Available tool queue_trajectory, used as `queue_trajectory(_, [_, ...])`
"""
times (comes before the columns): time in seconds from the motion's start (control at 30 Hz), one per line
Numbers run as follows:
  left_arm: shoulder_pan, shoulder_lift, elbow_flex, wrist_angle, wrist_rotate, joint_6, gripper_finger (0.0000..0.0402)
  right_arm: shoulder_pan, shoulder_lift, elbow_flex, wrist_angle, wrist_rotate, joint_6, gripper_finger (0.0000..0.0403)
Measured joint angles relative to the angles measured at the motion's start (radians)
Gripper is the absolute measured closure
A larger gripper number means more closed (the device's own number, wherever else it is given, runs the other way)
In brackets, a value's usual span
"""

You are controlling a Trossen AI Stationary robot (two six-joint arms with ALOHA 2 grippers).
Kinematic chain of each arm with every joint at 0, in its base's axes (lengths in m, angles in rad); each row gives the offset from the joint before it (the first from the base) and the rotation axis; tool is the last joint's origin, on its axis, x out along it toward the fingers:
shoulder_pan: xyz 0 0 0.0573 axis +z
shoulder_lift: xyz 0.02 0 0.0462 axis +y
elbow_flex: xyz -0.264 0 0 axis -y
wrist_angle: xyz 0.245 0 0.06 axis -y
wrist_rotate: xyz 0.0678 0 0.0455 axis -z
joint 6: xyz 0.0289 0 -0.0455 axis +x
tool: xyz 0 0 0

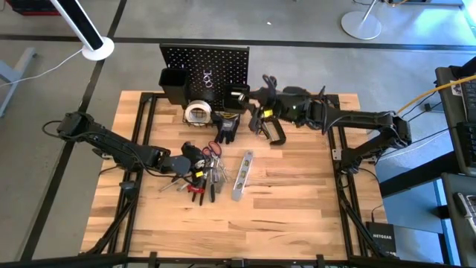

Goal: Hang tools onto peg board
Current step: Put the socket into the right black bin on the pegboard

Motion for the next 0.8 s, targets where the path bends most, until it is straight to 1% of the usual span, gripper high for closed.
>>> queue_trajectory(0.13, [0.009,0.0,0.0,0.0,0.0,0.003,0.0188,-0.051,0.014,0.0,0.0,-0.016,0.013,0.029])
queue_trajectory(0.37, [0.014,0.0,0.0,-0.002,0.0,0.003,0.0188,-0.113,0.087,-0.001,-0.022,-0.028,0.046,0.029])
queue_trajectory(0.57, [0.014,0.0,0.0,-0.007,0.0,0.003,0.0188,-0.12,0.134,-0.001,-0.028,-0.033,0.042,0.029])
queue_trajectory(0.67, [0.014,0.0,0.0,-0.007,0.0,0.003,0.0188,-0.12,0.145,-0.001,-0.043,-0.005,0.042,0.029])
queue_trajectory(0.8, [0.014,0.0,0.0,-0.006,0.001,0.003,0.0188,-0.118,0.148,-0.001,-0.059,0.002,0.042,0.0285])
